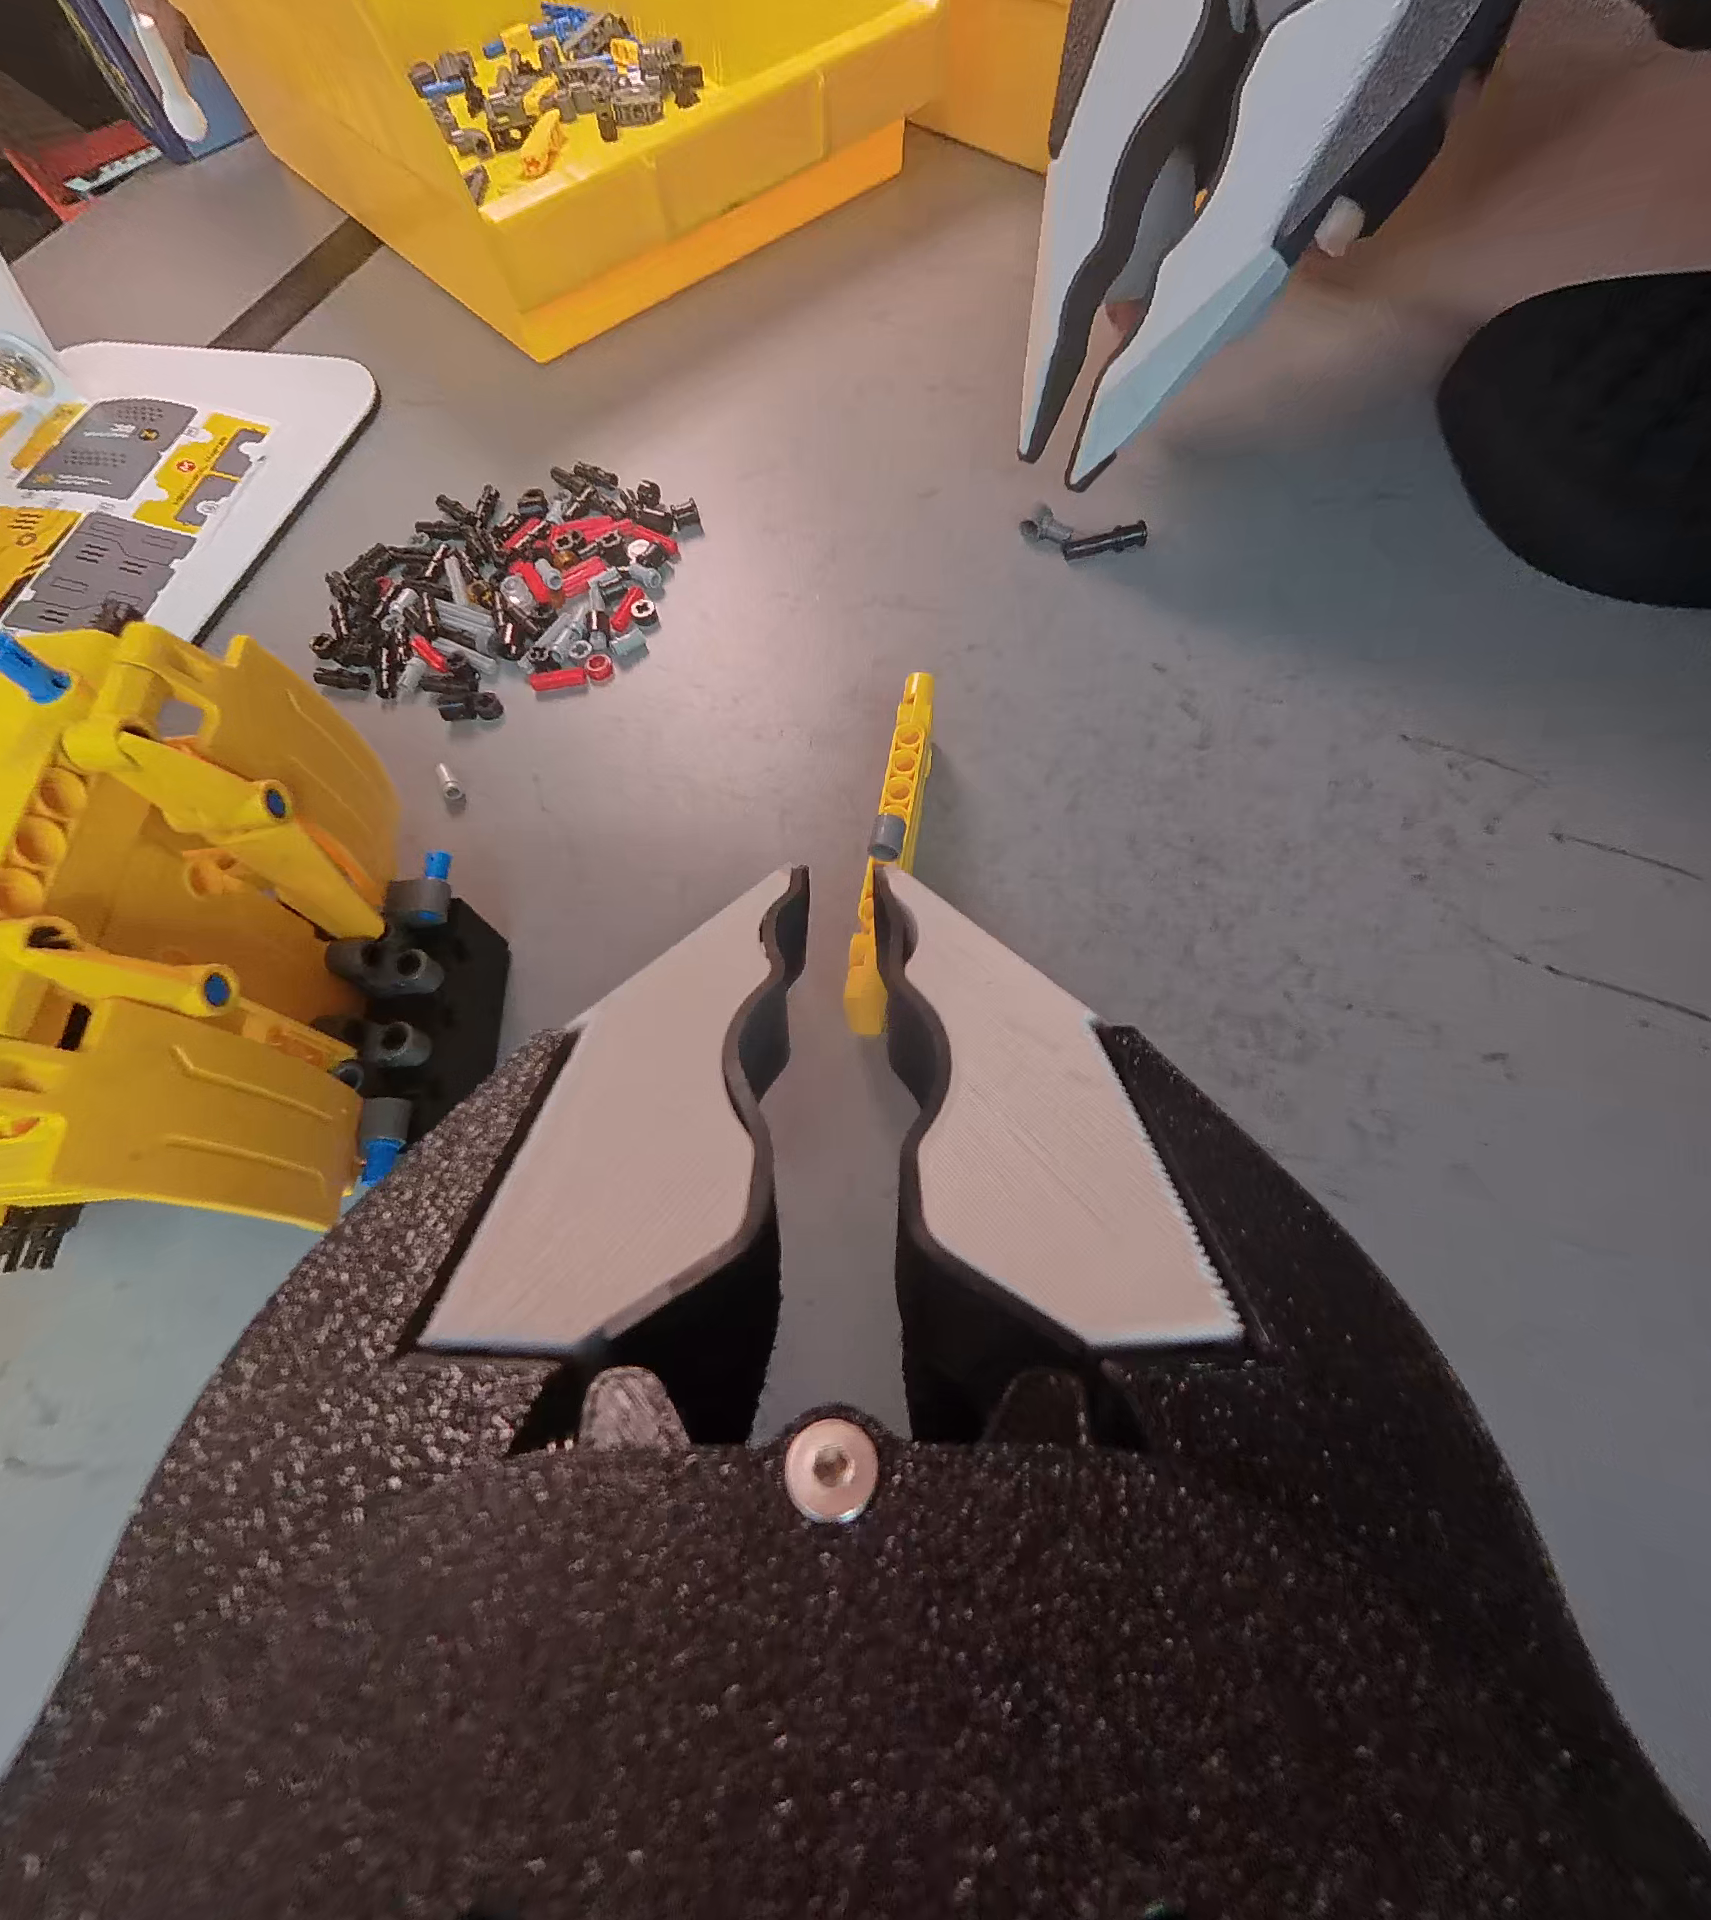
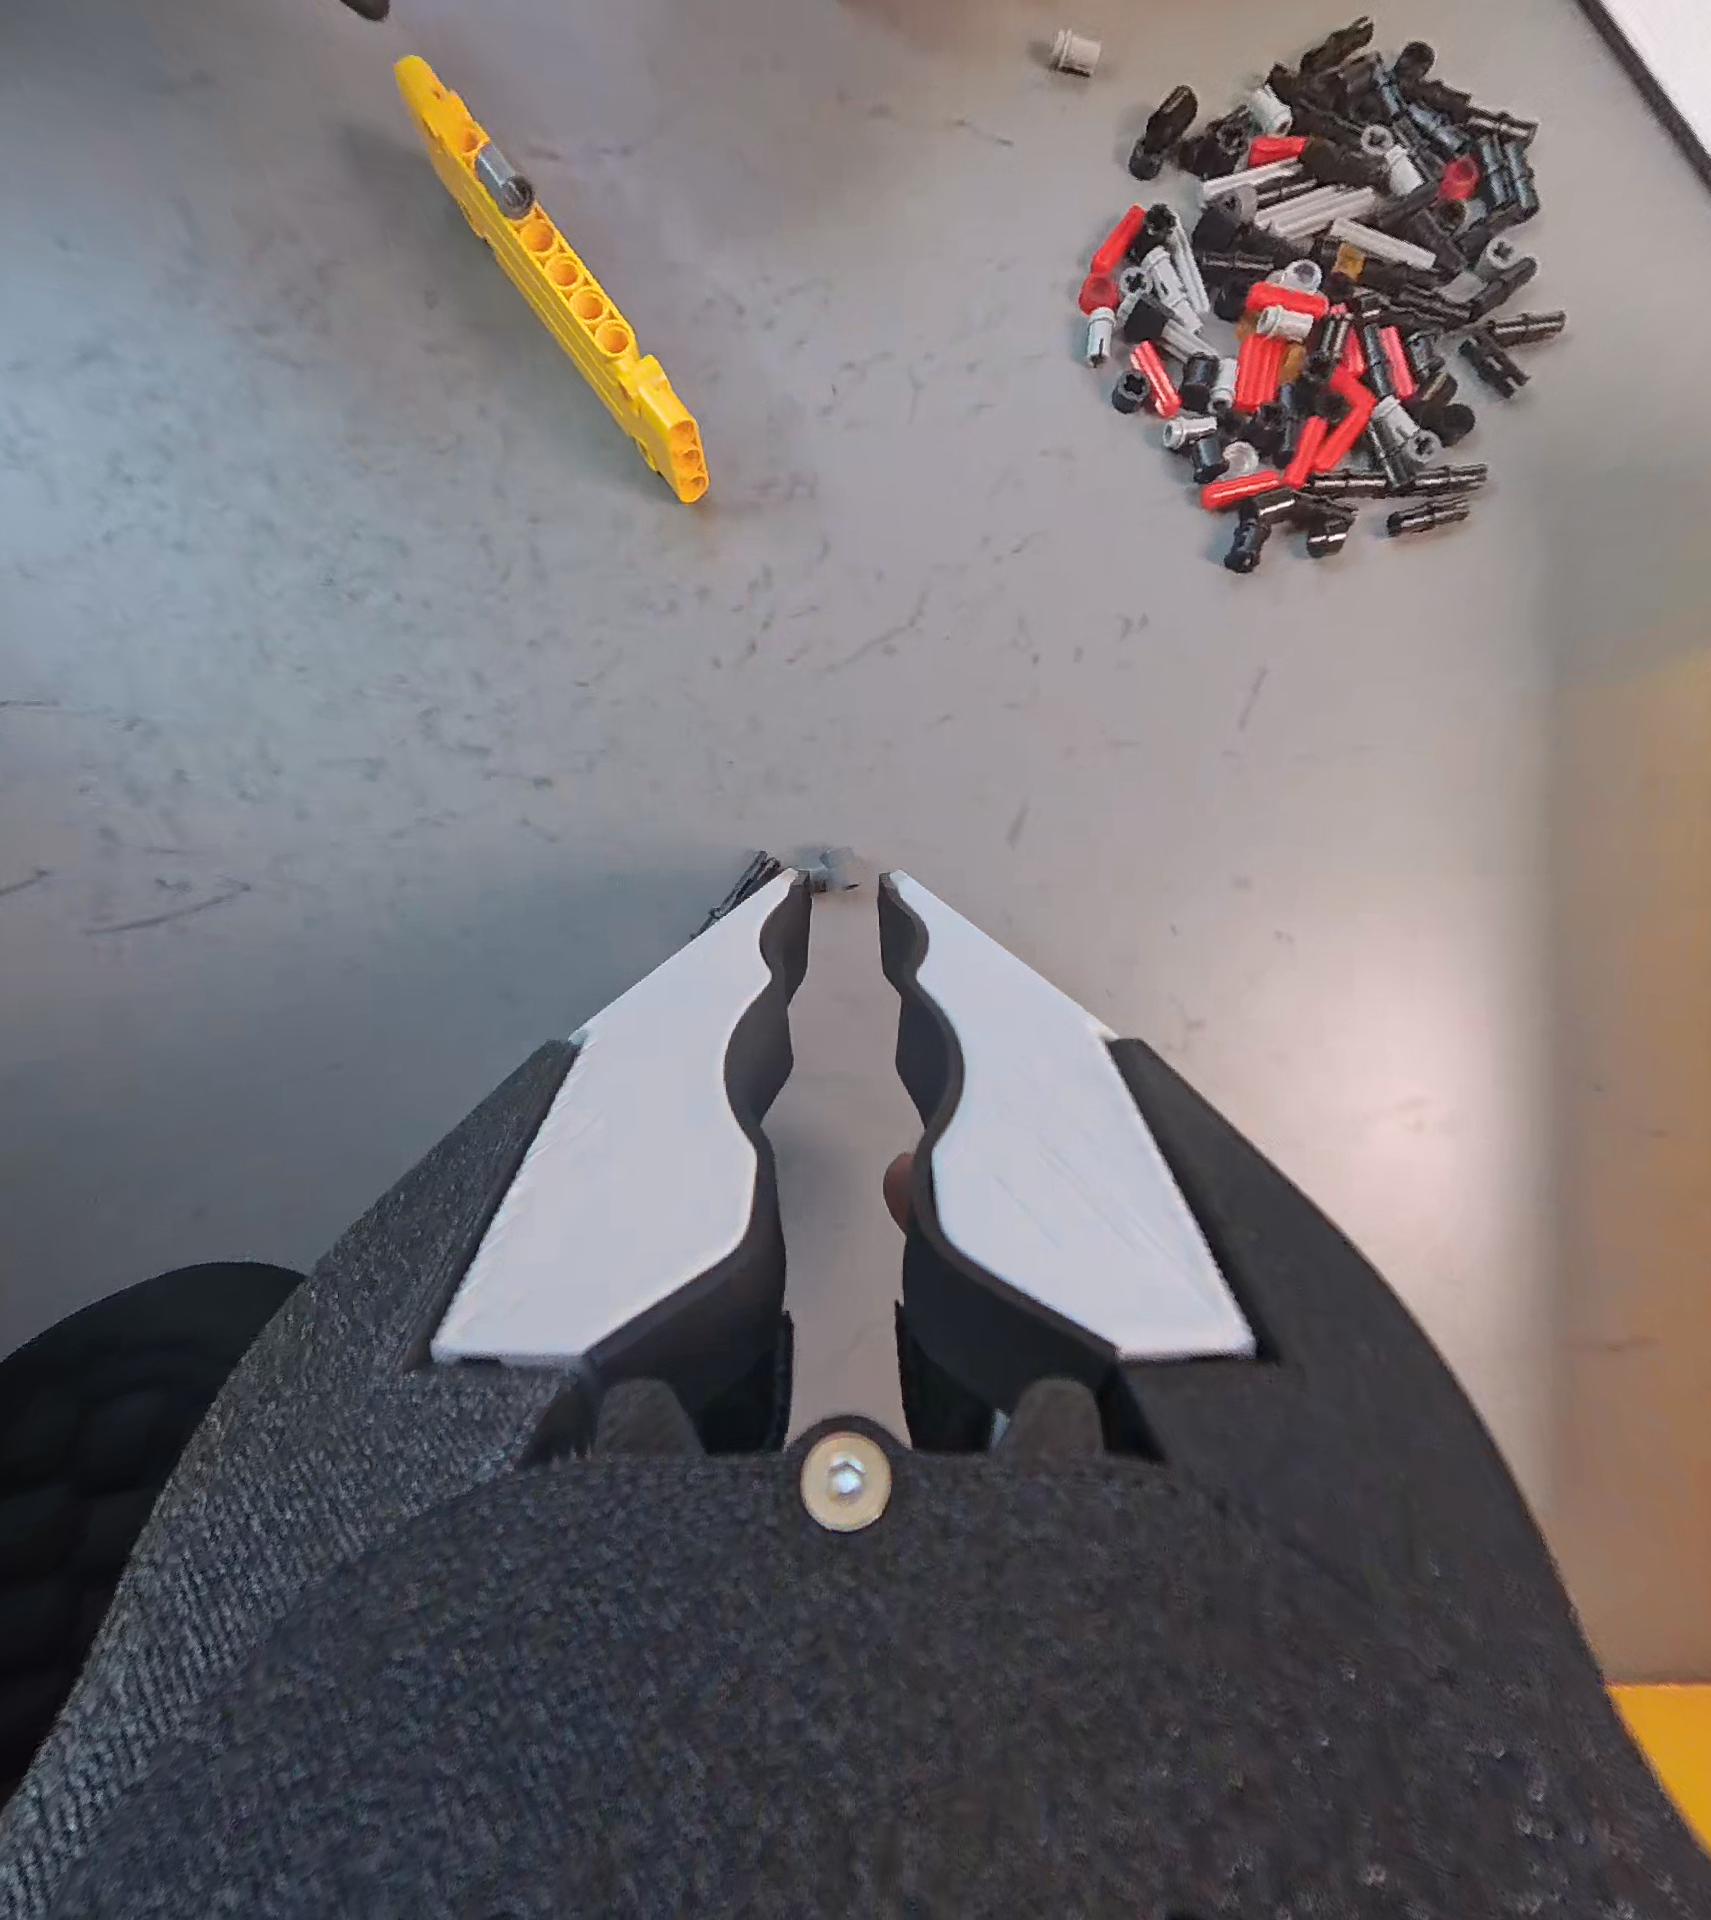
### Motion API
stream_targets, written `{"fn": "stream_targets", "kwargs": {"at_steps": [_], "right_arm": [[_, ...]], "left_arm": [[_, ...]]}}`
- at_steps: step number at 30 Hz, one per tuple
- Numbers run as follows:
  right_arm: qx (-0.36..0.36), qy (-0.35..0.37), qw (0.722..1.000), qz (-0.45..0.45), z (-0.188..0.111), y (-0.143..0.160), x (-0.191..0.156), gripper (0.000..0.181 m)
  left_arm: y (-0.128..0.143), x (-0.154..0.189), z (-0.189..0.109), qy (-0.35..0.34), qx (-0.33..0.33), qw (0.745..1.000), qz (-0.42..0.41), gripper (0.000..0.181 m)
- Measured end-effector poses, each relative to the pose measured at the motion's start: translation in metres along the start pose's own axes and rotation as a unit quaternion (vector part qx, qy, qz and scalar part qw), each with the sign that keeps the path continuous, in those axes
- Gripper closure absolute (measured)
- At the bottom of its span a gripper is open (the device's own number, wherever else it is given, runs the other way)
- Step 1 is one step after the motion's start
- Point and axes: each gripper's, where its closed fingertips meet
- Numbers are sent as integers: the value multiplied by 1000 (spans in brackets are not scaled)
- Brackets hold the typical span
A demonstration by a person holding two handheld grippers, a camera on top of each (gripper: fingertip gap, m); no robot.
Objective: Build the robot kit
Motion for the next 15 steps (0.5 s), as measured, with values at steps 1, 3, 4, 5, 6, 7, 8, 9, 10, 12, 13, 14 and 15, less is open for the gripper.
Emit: {"fn": "stream_targets", "kwargs": {"at_steps": [1,3,4,5,6,7,8,9,10,12,13,14,15], "right_arm": [[-3,-5,1000,3,2,0,0,167],[-9,-12,1000,3,7,1,-1,166],[-10,-17,1000,3,9,0,-2,166],[-12,-23,1000,5,11,1,-3,166],[-16,-28,999,3,12,2,-4,166],[-24,-29,999,1,14,4,-4,167],[-23,-29,999,0,15,5,-4,169],[-26,-34,999,1,15,5,-4,173],[-23,-34,999,-2,15,5,-4,176],[-7,-27,999,-19,15,1,-4,176],[8,-22,999,-25,15,-3,-4,176],[22,-21,999,-28,13,-8,-5,176],[45,-13,998,-35,10,-17,-4,177]], "left_arm": [[-2,1,0,1,4,1000,-2,170],[-3,3,-1,5,10,1000,-7,170],[-4,4,-2,6,12,1000,-9,170],[-4,5,-2,6,14,1000,-10,170],[-5,5,-3,7,16,1000,-11,170],[-5,5,-4,8,17,1000,-14,170],[-6,6,-4,10,20,1000,-18,170],[-7,6,-5,11,23,999,-22,170],[-8,7,-5,14,26,999,-27,170],[-11,10,-5,24,33,998,-37,170],[-12,12,-5,29,36,998,-43,170],[-13,14,-5,35,40,997,-50,170],[-15,17,-4,41,43,997,-58,170]]}}
Point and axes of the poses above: each gripper's, where its closed fingertips meet, z out along the fingers, y out of its underside, x = y × z across the jaws, and after that the axes turned 7 degrees about -z, right-handed
